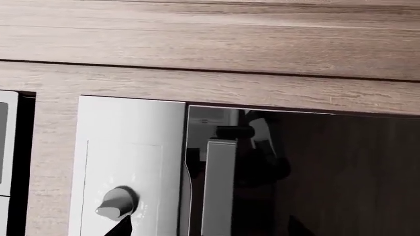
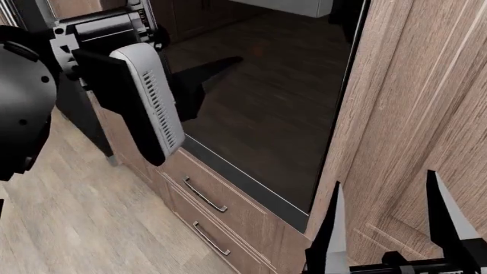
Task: Open the oven door
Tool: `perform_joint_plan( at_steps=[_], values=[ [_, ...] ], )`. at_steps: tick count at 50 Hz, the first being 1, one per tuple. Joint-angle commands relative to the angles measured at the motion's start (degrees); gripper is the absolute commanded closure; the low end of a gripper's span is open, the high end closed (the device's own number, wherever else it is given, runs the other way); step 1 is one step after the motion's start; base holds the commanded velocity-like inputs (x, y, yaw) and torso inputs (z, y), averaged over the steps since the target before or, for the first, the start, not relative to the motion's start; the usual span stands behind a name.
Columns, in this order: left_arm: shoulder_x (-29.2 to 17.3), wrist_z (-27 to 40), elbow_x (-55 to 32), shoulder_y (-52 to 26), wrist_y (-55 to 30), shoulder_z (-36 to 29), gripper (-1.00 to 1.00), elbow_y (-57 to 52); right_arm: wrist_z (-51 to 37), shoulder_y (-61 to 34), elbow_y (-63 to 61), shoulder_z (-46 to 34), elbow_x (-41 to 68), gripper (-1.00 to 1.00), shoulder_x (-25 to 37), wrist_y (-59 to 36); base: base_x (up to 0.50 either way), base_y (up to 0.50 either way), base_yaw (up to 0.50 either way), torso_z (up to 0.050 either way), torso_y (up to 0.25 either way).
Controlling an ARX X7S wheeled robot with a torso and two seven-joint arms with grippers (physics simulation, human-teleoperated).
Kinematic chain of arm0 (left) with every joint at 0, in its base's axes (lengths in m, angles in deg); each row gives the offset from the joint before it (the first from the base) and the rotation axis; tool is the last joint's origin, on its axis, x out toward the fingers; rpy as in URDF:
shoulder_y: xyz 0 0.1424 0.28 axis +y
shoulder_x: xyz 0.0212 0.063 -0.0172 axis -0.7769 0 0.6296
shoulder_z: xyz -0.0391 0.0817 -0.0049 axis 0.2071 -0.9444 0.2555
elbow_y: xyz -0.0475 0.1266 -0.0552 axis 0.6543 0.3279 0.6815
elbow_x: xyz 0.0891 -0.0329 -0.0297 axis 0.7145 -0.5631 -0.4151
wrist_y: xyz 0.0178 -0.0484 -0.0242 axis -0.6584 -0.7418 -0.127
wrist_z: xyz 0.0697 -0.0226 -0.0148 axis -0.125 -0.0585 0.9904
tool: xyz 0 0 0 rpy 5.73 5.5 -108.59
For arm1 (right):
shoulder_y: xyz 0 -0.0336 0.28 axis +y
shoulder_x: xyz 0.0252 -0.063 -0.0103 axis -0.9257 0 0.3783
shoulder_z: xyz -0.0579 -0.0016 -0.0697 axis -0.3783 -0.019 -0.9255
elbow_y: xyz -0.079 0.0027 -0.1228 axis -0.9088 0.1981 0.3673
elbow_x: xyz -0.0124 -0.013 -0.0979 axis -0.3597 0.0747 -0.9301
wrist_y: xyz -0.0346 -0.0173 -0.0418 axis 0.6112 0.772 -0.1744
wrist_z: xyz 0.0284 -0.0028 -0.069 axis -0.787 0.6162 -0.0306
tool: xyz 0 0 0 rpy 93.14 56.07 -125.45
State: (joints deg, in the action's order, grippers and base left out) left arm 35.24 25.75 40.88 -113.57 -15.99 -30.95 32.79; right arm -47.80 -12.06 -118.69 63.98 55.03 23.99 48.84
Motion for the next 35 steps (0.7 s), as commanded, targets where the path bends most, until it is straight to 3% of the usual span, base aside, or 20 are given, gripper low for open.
perform_joint_plan(
  at_steps=[1,35],
  values=[
    [-0.2,-2.1,0.0,-1.1,0.5,-1.3,-1.0,1.0,-0.2,-0.1,0.1,0.0,0.1,-1.0,0.2,0.0,0.0,0.0,0.0,0.0,0.0],
    [1.9,-4.9,6.5,-7.7,3.6,-5.4,-1.0,12.0,-0.9,-0.2,0.2,0.1,0.1,-1.0,0.7,0.3,0.0,0.0,0.0,0.0,0.0]
  ],
)
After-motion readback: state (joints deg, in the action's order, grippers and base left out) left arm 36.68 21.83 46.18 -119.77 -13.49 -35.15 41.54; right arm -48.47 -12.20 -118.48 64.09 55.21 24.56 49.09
